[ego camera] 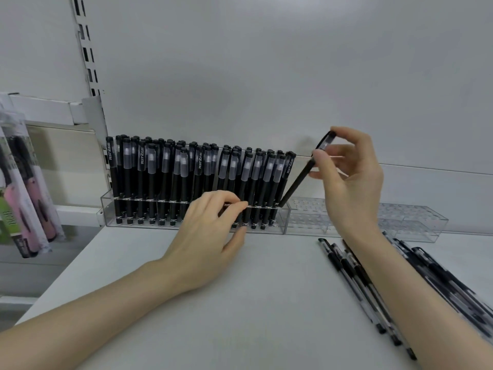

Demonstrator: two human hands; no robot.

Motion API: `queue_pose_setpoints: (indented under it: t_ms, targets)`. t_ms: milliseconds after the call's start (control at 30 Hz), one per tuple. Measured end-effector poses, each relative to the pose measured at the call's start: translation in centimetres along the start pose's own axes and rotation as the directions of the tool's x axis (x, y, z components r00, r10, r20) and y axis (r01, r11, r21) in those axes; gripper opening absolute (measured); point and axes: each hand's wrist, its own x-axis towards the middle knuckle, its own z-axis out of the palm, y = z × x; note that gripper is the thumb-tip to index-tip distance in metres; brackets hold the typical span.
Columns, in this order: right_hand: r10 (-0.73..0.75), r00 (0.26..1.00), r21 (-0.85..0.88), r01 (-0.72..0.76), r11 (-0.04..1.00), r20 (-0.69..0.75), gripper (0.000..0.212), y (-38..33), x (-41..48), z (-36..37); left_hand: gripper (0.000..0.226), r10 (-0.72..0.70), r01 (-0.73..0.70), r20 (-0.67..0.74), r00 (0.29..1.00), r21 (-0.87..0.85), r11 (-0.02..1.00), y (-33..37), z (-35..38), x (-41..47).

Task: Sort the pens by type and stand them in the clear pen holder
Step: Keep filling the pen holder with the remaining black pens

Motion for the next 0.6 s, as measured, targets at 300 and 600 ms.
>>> queue_pose_setpoints:
  t_ms: [300, 600]
  targets:
    - [-0.039, 0.997, -0.097, 0.046, 0.994, 0.071, 0.033, 1.8, -0.4, 0.9, 0.050, -0.006, -0.012, 0.082, 0.997, 0.212, 0.977, 0.0, 0.7, -0.3]
    - [-0.015, 0.973, -0.278, 0.080, 0.957, 0.231, 0.026, 2.7, -0.3, 1.8, 0.051, -0.033, -0.001, 0.132, 0.991, 0.253, 0.967, 0.1, 0.5, -0.2]
